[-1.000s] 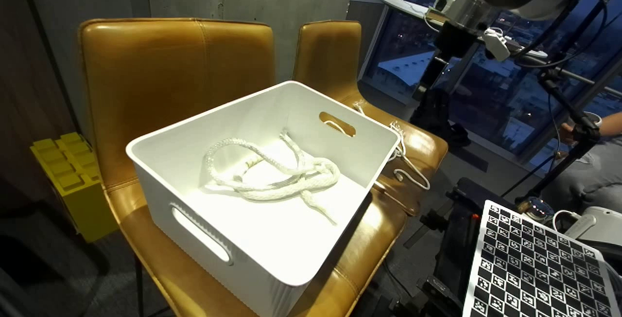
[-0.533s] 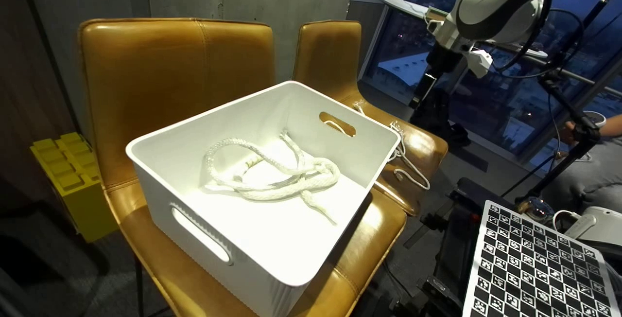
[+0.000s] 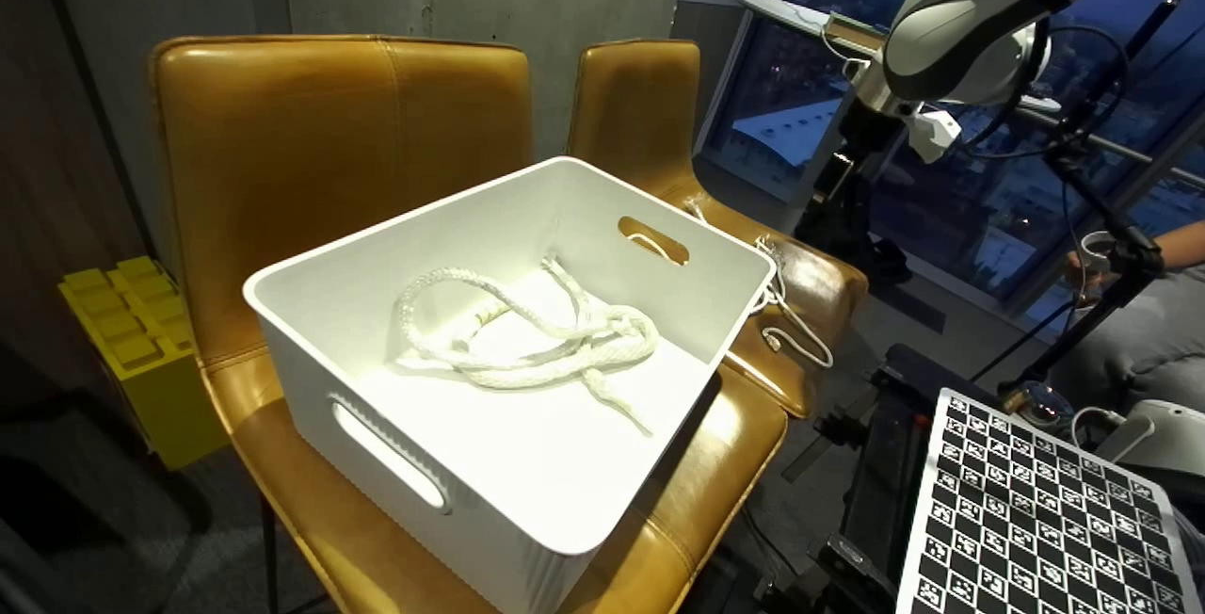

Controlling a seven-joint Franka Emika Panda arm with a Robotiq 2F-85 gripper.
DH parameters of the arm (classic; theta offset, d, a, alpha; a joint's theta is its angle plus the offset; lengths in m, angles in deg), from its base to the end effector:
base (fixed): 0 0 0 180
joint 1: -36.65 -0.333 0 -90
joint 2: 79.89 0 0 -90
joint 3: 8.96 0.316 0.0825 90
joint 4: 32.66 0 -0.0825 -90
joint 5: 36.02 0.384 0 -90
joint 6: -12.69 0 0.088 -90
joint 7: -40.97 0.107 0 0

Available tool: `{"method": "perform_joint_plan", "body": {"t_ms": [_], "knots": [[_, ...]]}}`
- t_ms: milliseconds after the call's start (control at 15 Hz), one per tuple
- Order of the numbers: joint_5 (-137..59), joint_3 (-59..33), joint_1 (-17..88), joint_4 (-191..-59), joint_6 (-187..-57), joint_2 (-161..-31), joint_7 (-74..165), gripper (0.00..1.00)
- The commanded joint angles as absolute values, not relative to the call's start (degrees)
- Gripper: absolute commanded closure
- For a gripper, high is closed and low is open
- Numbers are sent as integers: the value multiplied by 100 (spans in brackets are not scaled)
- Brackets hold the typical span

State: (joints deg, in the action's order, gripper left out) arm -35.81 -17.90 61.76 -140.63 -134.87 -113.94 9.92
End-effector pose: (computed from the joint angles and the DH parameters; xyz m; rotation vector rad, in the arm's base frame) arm 0.5379 -0.3567 0.2029 3.0146 -0.0369 0.0639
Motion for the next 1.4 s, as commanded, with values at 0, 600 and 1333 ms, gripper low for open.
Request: {"method": "perform_joint_plan", "body": {"t_ms": [0,600,1333], "knots": [[-3760,-1795,6262,-13400,-13606,-12108,1214,0],[-4076,-1965,6196,-12235,-13624,-13411,1904,0],[-4144,-2037,5987,-11220,-13473,-14280,2345,29]]}}
